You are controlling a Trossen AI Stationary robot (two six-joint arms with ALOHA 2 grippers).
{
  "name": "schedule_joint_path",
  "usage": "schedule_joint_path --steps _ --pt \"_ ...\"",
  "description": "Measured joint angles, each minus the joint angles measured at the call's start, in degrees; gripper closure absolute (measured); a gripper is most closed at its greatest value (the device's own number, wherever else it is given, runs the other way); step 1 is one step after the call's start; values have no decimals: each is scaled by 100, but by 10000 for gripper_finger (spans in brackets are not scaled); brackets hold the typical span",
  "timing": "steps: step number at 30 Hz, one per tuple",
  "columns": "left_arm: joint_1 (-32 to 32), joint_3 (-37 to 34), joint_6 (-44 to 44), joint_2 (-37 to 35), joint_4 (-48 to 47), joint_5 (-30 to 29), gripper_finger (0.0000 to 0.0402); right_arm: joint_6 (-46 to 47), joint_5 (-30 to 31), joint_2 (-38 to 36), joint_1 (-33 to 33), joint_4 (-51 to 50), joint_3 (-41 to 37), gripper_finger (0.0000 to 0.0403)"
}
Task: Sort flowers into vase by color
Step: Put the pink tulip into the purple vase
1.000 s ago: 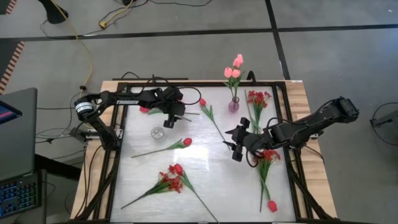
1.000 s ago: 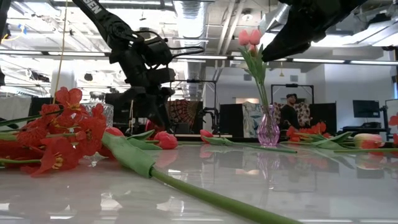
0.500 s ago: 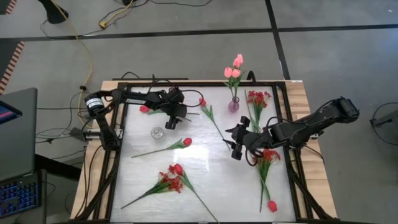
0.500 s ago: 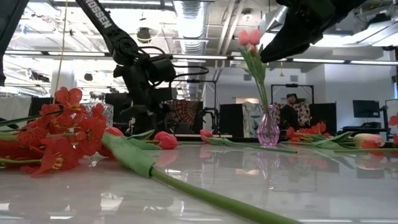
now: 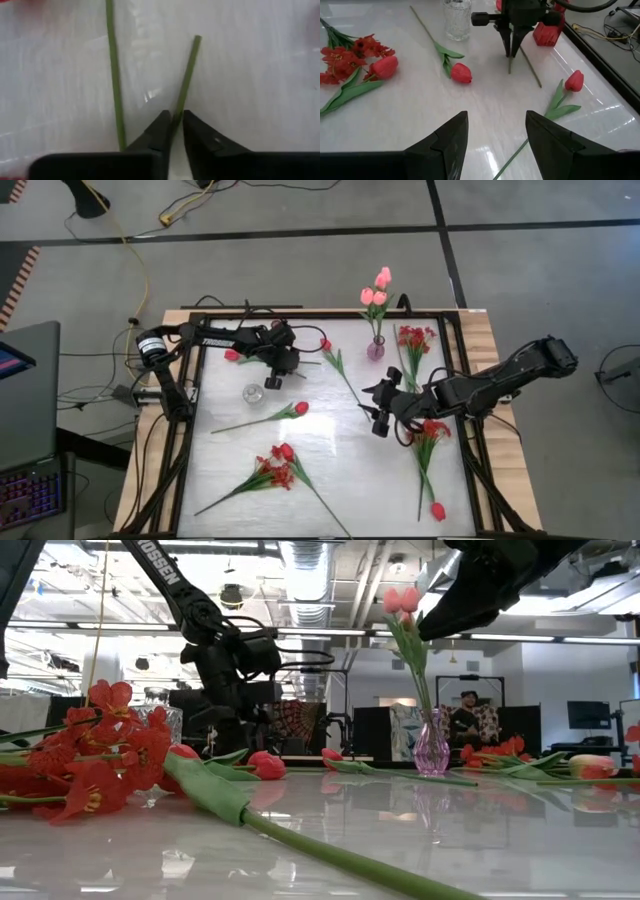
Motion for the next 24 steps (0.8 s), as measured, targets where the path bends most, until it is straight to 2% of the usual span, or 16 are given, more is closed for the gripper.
schedule_joint_path --steps 2,8,24 --pt "0 0 -66 1 8 -30 394 45 0 0 0 3 0 178" --pt "-148 -26 -423 -333 -258 -206 400 90 0 0 0 6 0 178" --pt "-1139 118 -693 -2552 -602 -728 401 209 8 -2 0 283 0 178"
